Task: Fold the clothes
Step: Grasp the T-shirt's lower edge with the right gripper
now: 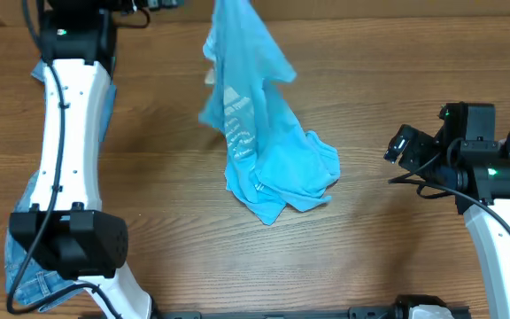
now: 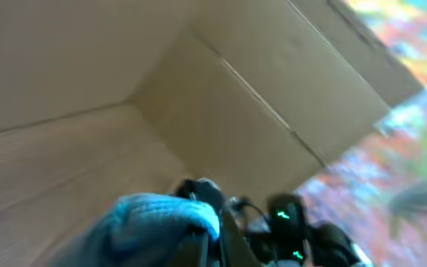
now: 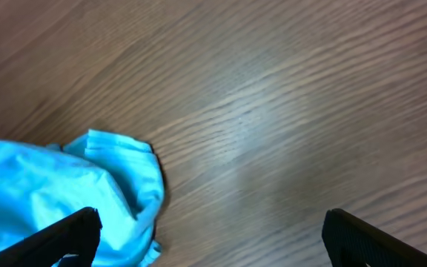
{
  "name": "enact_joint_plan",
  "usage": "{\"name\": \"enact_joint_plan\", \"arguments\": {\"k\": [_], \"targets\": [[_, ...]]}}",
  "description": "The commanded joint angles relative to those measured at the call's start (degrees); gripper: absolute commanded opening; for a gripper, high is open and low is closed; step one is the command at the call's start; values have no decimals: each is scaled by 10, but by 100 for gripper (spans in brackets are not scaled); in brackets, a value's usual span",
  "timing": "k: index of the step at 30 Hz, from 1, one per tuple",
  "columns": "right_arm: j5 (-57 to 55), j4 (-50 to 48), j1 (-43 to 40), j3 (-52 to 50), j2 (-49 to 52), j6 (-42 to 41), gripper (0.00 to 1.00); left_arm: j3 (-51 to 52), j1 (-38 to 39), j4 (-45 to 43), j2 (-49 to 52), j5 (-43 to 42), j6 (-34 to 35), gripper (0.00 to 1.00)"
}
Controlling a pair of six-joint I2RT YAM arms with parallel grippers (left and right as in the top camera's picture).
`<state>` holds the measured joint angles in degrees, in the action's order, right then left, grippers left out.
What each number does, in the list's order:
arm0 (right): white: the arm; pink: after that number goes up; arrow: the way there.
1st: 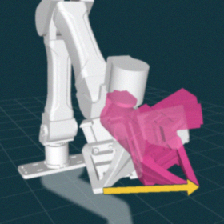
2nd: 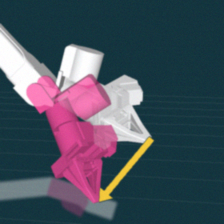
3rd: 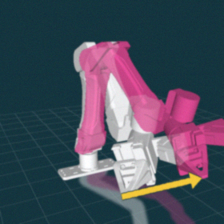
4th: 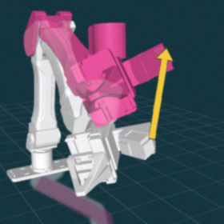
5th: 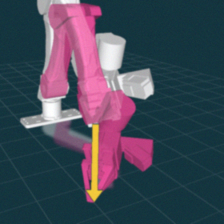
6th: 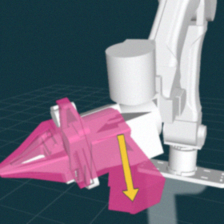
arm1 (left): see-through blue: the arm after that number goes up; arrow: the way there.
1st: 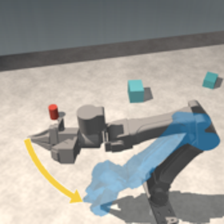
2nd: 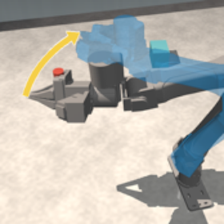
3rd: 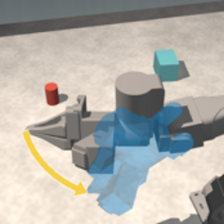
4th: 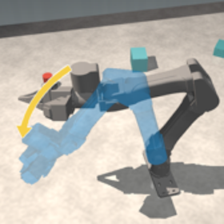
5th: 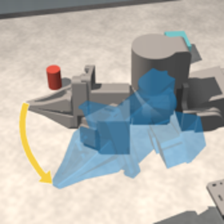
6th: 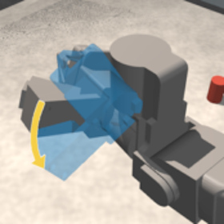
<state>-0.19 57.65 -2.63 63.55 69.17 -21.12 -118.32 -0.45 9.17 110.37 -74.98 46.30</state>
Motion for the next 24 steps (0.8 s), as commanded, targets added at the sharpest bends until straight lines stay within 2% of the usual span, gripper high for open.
{"name": "enact_joint_plan", "arguments": {"k": [1,3,4,5,10,15,18,20,22,24], "targets": [[65,3,-2,9,-2,44,100,-8,-9,264,-10,298,-291,4],[183,11,-2,9,-2,104,98,-8,-4,401,-10,447,-358,4],[217,20,-2,9,-2,109,92,-8,-2,440,-10,485,-376,4],[231,28,1,9,-1,109,88,-8,2,483,-10,514,-388,4],[246,71,63,-9,39,71,88,-8,5,583,-10,610,-400,4],[259,46,130,-66,111,-47,88,-8,5,607,-10,620,-404,4],[307,-3,139,-101,146,-76,87,-8,5,608,-10,620,-404,4],[310,-55,139,-123,164,-108,80,-8,5,609,-10,621,-405,4],[312,-90,139,-138,169,-130,78,-8,5,613,-10,621,-406,4],[311,-130,139,-155,170,-165,69,-8,5,613,-10,621,-410,4]]}}
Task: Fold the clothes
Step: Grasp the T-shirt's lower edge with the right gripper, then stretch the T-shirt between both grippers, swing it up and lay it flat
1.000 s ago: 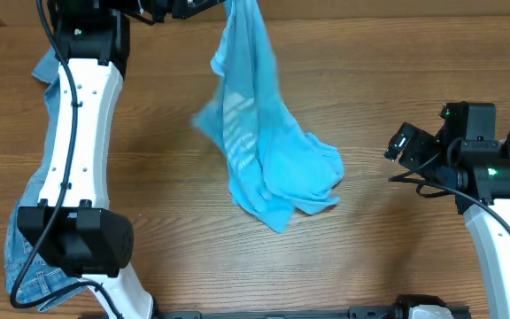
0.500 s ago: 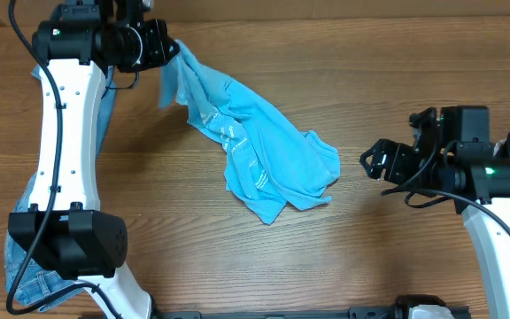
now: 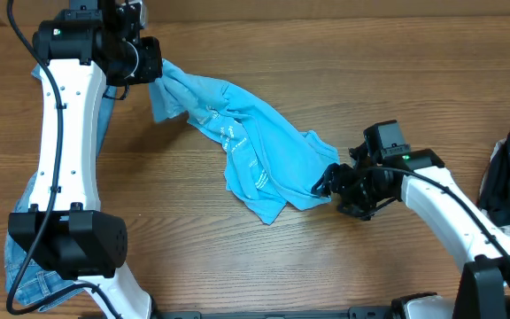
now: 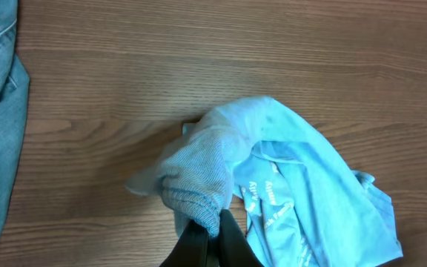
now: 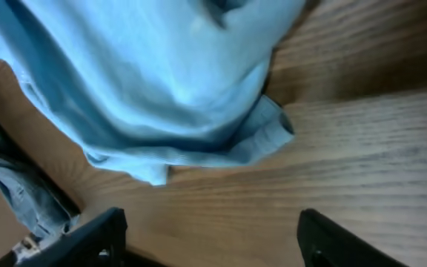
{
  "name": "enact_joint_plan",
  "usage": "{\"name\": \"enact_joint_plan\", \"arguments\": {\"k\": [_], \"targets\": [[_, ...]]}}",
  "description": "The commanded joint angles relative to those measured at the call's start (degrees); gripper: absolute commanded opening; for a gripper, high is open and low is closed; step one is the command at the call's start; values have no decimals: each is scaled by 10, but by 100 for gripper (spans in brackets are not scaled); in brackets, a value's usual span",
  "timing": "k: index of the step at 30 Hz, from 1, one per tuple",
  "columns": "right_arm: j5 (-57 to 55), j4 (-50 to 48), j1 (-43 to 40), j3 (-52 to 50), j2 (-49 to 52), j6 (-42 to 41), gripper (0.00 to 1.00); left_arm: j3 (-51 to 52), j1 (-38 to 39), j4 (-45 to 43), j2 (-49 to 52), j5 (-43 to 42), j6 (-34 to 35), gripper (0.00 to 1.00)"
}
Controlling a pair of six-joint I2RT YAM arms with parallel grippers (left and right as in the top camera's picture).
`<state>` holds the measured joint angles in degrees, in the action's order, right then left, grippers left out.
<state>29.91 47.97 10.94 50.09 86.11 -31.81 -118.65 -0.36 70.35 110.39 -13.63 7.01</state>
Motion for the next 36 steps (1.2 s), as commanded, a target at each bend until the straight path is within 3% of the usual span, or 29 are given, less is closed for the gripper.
{"name": "enact_joint_plan", "arguments": {"k": [1,7,23,26,29,32,36], "targets": [[10,-48,3,-29,0,-73,68,-4,4,1,-10,7,-18,4],[2,-100,3,-85,1,-118,67,-4,4,3,-10,7,-19,4],[-22,-156,4,-85,45,-147,61,-4,4,5,-10,7,-24,4],[-20,-162,4,-85,54,-147,49,-4,4,8,-10,8,-28,4],[-18,-167,4,-85,54,-147,29,-4,4,8,-10,7,-28,4],[-18,-184,3,-85,54,-146,4,-4,4,8,-10,9,-28,4],[-56,-137,-3,-27,34,-70,4,-4,4,16,-13,61,-43,4]]}}
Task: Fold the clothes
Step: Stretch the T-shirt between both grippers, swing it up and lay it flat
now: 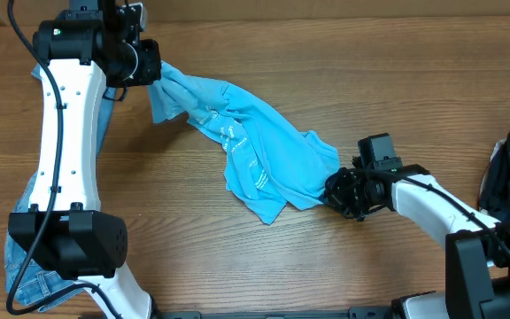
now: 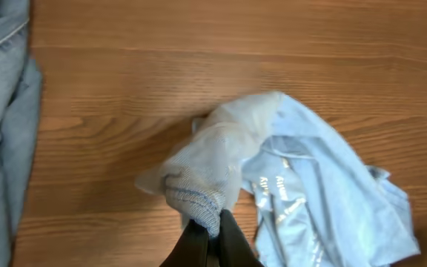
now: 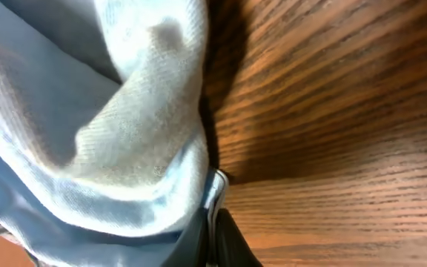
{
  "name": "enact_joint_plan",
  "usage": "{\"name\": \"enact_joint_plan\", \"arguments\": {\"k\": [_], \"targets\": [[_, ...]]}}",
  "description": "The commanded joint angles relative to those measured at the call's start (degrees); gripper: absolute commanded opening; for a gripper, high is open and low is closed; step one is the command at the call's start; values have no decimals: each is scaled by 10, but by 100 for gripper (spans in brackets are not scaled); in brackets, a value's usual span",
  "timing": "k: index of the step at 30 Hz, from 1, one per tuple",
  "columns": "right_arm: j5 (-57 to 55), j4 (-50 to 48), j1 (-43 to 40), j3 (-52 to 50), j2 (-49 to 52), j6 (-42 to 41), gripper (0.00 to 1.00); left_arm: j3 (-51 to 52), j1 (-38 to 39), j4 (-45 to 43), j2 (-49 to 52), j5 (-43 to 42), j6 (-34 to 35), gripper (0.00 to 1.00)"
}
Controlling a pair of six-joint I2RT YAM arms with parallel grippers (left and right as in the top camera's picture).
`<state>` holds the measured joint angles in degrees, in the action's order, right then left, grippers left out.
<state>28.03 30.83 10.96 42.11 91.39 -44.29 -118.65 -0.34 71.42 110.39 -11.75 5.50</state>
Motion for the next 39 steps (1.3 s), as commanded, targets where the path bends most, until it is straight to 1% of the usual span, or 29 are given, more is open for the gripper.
{"name": "enact_joint_plan", "arguments": {"k": [1,3,4,5,7,8,9,11,14,15,17,18,21,23,25,28,31,33,34,36,39], "targets": [[-68,68,-11,85,-29,73,4,-5,4,5,-15,52,-31,4],[-144,164,-35,195,-52,117,4,-5,3,4,-31,88,-39,4],[-185,223,-55,279,-62,134,4,-5,3,2,-48,115,-39,4],[-207,268,-75,358,-66,149,4,-5,3,0,-64,121,-39,4],[-223,332,-113,495,-68,176,4,-5,3,-1,-99,136,-43,4],[-225,370,-143,584,-68,193,4,-5,3,-1,-124,153,-43,4],[-226,396,-164,643,-68,204,4,-5,3,-2,-147,163,-43,4],[-238,452,-202,750,-68,221,4,-5,3,-7,-191,191,-43,4],[-241,505,-250,836,-68,222,4,-5,3,-7,-232,211,-43,4],[-242,517,-266,858,-69,223,4,-5,3,-5,-242,233,-42,5],[-241,529,-298,885,-70,222,4,-5,3,4,-251,286,-31,5],[-241,533,-312,893,-70,222,4,-5,3,11,-252,311,-9,5],[-242,535,-324,894,-69,222,4,-4,3,26,-252,316,-1,6],[-245,535,-336,894,-69,220,4,-4,3,32,-252,317,3,4],[-246,535,-344,894,-69,218,4,-4,3,34,-259,314,34,4],[-239,536,-344,897,-71,218,4,-5,3,14,-295,275,33,4],[-239,535,-344,897,-93,221,4,-5,3,0,-346,266,17,4],[-241,537,-344,897,-112,223,4,-5,3,-5,-370,233,12,4],[-242,540,-344,897,-127,233,4,-5,3,-17,-389,198,0,4],[-250,550,-344,897,-150,243,4,-5,3,-39,-419,182,-2,4],[-250,550,-344,896,-141,251,4,-4,3,-42,-425,167,-2,4]]}}
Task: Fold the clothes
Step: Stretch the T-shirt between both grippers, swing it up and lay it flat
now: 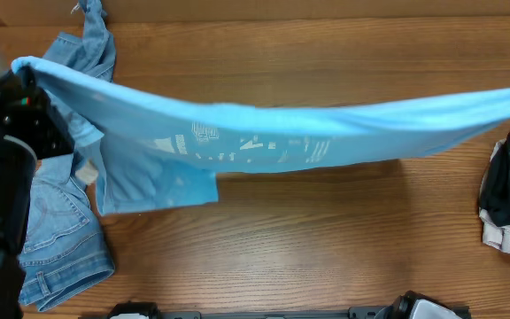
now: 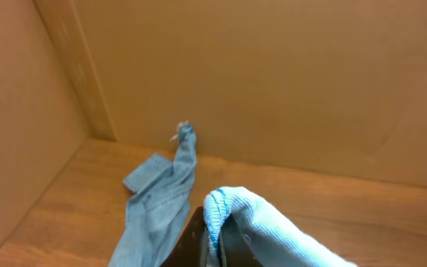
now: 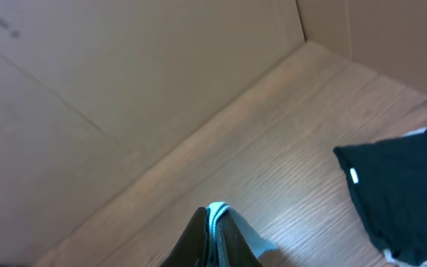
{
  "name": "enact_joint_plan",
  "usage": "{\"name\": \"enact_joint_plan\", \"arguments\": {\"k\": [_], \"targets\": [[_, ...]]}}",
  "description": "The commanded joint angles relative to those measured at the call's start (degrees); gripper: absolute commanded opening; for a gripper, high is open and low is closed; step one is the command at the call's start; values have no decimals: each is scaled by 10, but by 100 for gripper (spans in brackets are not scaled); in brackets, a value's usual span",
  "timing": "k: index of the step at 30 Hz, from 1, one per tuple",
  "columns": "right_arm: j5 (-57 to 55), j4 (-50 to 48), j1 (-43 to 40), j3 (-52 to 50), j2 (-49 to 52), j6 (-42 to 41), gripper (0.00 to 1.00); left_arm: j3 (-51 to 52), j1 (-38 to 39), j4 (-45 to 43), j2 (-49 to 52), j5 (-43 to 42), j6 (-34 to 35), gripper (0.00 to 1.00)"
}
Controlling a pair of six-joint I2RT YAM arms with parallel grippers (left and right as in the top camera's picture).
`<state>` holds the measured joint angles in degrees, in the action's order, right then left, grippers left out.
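A light blue T-shirt (image 1: 264, 133) with white print hangs stretched wide in the air above the table, from the far left to the right edge of the overhead view. My left gripper (image 2: 212, 226) is shut on a bunched edge of the shirt (image 2: 250, 215), high over the table. On the other side, my right gripper (image 3: 212, 222) is shut on a thin fold of the shirt's edge (image 3: 218, 211). The left arm (image 1: 3, 151) looms dark and close at the left of the overhead view. The right gripper is outside the overhead view.
Blue jeans (image 1: 60, 221) lie crumpled along the table's left side, also in the left wrist view as jeans (image 2: 158, 204). A black garment (image 1: 509, 182) with a white one under it lies at the right edge, seen again as the black garment (image 3: 402, 189). Cardboard walls (image 2: 273, 74) stand behind.
Both grippers have risen and moved far apart, each still shut on the shirt. The shirt, then half crumpled on the table, now hangs spread wide in the air.
The left gripper first held the shirt dangling high with its lower end piled on the table, the right gripper open and apart. Then the shirt lay across the table with the open right gripper at its corner. The right gripper shut on that corner; now both hold the shirt stretched aloft.
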<state>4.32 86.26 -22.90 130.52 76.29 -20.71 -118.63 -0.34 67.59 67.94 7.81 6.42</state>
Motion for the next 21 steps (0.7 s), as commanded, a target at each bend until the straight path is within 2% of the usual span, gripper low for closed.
{"name": "enact_joint_plan", "arguments": {"k": [1,3,6,10,13,15,18,21], "targets": [[-13,-4,-6,12,21,15,4,-4,3,-3,7,-41,-11,4],[-4,6,-6,12,76,17,4,-3,3,-3,47,-64,-10,4],[40,8,7,12,198,53,4,-3,3,-11,168,-64,-8,4],[83,-131,57,12,332,70,4,-12,2,-137,330,-64,-8,4],[112,-280,93,26,341,54,4,-111,-5,-227,402,-89,9,4],[87,-303,104,109,334,53,4,-212,-7,-276,402,-76,9,4],[56,-262,101,210,334,53,4,-341,-7,-237,402,-75,9,4],[25,-177,93,214,337,60,4,-385,-5,-116,402,-82,-2,4]]}}
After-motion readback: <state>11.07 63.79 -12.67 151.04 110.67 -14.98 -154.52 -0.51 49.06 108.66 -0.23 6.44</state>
